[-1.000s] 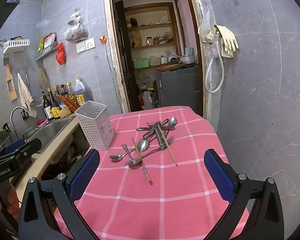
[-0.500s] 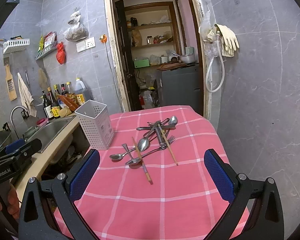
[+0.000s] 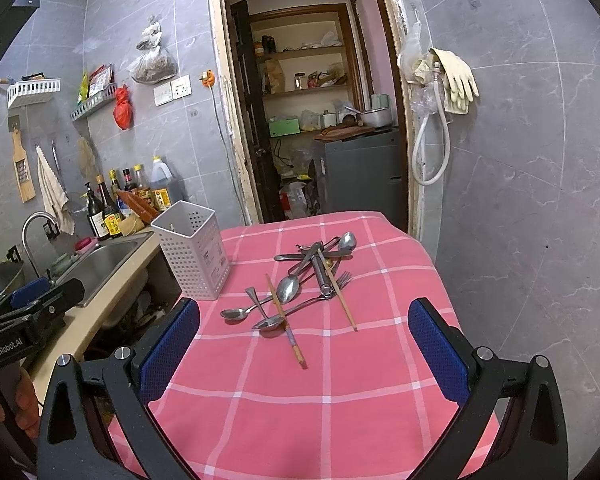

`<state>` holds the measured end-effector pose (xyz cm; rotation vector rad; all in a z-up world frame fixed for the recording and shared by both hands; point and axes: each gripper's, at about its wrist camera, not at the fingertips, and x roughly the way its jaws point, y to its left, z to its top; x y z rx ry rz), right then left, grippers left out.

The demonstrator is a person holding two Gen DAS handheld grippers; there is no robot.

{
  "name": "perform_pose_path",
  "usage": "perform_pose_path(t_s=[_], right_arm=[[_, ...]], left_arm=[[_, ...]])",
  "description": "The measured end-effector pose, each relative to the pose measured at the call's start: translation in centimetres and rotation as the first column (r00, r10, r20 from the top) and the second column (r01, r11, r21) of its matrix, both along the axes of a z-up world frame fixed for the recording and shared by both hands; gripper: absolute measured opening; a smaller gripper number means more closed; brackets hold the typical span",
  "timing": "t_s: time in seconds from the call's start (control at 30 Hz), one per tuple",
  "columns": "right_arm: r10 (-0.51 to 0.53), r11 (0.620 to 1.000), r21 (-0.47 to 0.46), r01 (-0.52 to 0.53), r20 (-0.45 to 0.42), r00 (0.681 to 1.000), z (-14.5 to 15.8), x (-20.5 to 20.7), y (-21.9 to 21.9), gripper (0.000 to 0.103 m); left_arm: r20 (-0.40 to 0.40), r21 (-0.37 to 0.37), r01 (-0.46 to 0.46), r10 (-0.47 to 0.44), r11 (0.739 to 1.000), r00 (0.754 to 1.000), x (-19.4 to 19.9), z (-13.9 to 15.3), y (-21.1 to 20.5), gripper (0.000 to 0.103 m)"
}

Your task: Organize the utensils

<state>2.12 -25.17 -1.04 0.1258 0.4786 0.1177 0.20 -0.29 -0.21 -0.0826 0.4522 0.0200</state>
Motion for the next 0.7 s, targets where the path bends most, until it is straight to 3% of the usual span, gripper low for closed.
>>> perform_pose_path(t_s=[0.7], right_arm=[[-0.005,1.0,0.004,0.005,0.004,1.0,0.59,-0.33,-0.56,0.102]], left_arm=[[0.001,0.002,-0.001,0.001,1.0,1.0,-0.09,0.12,-0.17,0.102]])
